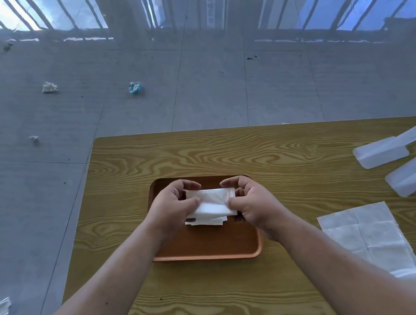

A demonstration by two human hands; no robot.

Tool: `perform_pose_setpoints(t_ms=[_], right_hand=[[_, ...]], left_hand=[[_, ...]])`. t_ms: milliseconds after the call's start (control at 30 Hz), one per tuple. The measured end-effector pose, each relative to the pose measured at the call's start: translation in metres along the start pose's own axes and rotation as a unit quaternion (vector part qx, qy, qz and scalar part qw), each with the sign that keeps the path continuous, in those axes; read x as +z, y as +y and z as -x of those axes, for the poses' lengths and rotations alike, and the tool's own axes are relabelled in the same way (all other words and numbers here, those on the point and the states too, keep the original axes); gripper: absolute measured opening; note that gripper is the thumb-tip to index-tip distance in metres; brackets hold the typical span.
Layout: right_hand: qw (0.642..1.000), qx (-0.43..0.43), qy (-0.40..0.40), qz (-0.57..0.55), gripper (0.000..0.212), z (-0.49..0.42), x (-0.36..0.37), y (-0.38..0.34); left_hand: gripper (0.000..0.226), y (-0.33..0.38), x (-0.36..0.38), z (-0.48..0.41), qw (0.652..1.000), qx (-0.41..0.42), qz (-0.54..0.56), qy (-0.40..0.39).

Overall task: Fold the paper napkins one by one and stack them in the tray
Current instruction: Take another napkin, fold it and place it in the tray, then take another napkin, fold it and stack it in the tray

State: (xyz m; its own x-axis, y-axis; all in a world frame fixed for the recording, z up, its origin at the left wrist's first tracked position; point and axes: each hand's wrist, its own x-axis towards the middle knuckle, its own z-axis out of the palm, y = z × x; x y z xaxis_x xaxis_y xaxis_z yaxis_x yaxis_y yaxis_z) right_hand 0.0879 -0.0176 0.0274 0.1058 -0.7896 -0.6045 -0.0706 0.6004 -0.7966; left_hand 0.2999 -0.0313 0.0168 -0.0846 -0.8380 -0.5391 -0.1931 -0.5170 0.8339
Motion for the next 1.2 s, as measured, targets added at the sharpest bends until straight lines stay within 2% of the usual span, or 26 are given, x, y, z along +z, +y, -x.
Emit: perform_pose_setpoints(t_ms=[100,167,267,333,400,500,700,867,967,1067,1200], right_hand=[[0.994,-0.007,0.027,0.102,0.038,-0.016,0.014,0.019],[0.975,-0.027,0.048,0.215,0.044,-0.025,0.021,0.034],[0.880,-0.142,0.098,0.442,0.055,-0.027,0.027,0.055],[0.832,-0.209,0.072,0.509,0.054,-0.025,0.030,0.066],[0.808,-0.206,0.015,0.551,0.053,-0.025,0.031,0.074],[0.780,-0.179,-0.026,0.599,0.052,-0.026,0.030,0.084],[0.807,-0.198,-0.017,0.556,0.058,-0.021,0.020,0.085],[0.844,-0.201,0.074,0.491,0.060,0.018,-0.027,0.090],[0.857,-0.163,0.141,0.469,0.056,0.047,-0.080,0.107],[0.866,-0.123,0.216,0.435,0.053,0.082,-0.139,0.132],[0.866,-0.066,0.273,0.414,0.048,0.125,-0.201,0.167]], left_hand=[[0.025,-0.024,-0.003,-0.013,0.988,0.019,-0.137,0.063],[0.035,-0.038,-0.005,-0.019,0.968,0.039,-0.238,0.073],[0.056,-0.055,-0.005,-0.022,0.897,0.109,-0.426,0.041],[0.055,-0.063,-0.002,-0.022,0.846,0.154,-0.510,-0.009],[0.050,-0.070,0.001,-0.021,0.806,0.163,-0.566,-0.055],[0.053,-0.075,0.002,-0.020,0.792,0.143,-0.589,-0.072],[0.046,-0.063,0.014,-0.020,0.770,0.150,-0.619,-0.044],[0.039,-0.035,0.062,-0.020,0.780,0.188,-0.596,-0.017],[0.034,-0.016,0.113,-0.024,0.780,0.212,-0.584,-0.070],[0.031,-0.002,0.180,-0.024,0.765,0.230,-0.586,-0.135],[0.029,0.006,0.264,-0.018,0.763,0.224,-0.575,-0.190]])
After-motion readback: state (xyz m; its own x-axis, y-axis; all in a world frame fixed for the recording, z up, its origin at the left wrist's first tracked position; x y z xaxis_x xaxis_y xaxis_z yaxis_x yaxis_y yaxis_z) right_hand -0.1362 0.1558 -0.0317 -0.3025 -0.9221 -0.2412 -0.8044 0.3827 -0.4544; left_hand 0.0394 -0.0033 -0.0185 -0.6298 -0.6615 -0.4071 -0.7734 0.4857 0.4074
